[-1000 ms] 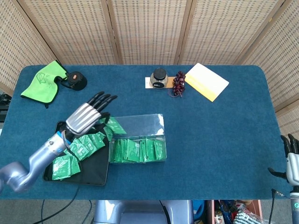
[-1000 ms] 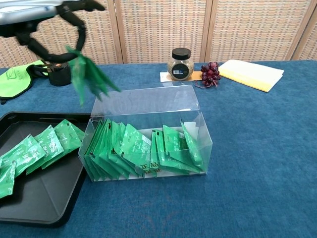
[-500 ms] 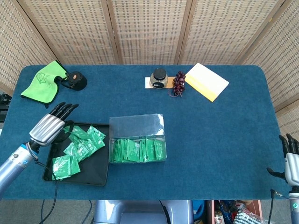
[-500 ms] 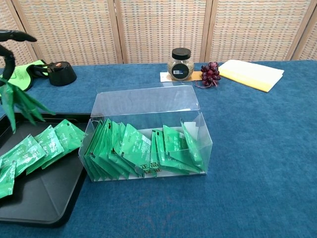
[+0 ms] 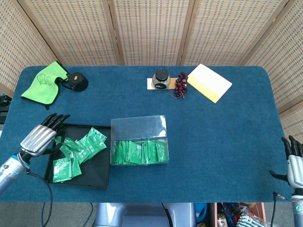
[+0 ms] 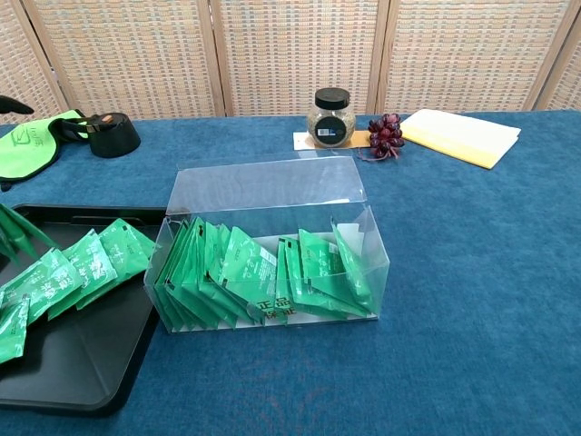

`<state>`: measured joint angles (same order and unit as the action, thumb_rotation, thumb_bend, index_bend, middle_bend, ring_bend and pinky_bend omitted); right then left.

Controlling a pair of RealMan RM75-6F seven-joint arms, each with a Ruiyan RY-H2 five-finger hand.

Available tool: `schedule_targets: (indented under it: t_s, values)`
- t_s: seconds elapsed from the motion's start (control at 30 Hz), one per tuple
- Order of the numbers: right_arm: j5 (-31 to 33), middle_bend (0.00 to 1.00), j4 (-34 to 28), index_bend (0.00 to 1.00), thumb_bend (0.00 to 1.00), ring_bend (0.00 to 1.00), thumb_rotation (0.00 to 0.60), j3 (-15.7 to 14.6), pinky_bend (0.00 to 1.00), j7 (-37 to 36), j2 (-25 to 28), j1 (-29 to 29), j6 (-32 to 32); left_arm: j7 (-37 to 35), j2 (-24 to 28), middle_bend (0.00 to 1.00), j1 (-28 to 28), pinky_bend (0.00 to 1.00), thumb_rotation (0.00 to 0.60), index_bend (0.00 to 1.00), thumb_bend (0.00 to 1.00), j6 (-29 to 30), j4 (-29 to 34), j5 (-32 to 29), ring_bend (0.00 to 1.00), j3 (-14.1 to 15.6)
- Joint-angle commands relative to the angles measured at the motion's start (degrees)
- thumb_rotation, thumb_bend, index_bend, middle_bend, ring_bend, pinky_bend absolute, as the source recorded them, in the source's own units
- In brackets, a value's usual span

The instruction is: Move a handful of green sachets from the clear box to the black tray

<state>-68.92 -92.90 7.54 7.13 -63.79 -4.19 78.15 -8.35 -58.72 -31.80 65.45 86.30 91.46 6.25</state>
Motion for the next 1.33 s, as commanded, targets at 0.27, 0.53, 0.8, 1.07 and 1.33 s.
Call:
schedule_targets:
  t_s: [0.27,0.53,0.8,1.07,1.33]
  values:
    - [-0.03,0.0,-0.19,0.0,0.0,0.0,0.6,-0.09,0.0,0.2,0.0,-0.04,-0.02,-4.4,0.48,0.0,-0.08,0.0,0.6,0.0,0.29,-2.64,1.16,0.3,0.0,-0.29]
    - [-0.38,0.0,-0.47,0.0,0.0,0.0,0.6,-0.25,0.0,0.37,0.01,0.0,0.18,-8.91,-1.29,0.0,2.05,0.0,0.6,0.0,0.25,4.09,-1.49,3.18,0.0,-1.61]
    - [-0.79,0.0,-0.69,0.0,0.0,0.0,0.6,-0.3,0.0,0.02,0.21,0.14,0.51,-11.37,-2.26,0.0,4.44,0.0,0.6,0.0,0.24,8.15,-1.5,1.92,0.0,-3.04]
    - [-2.01,0.0,-1.22,0.0,0.0,0.0,0.6,-0.5,0.0,-1.17,0.81,0.46,1.12,-3.37,-4.34,0.0,10.47,0.0,0.6,0.0,0.24,14.63,3.13,-4.66,0.0,-5.67]
    - [-5.33,0.0,-0.46,0.0,0.0,0.0,0.6,-0.29,0.0,-2.39,0.4,1.09,4.66,7.82,-4.96,0.0,17.39,0.0,0.6,0.0,0.24,20.15,9.67,-11.4,0.0,-6.29]
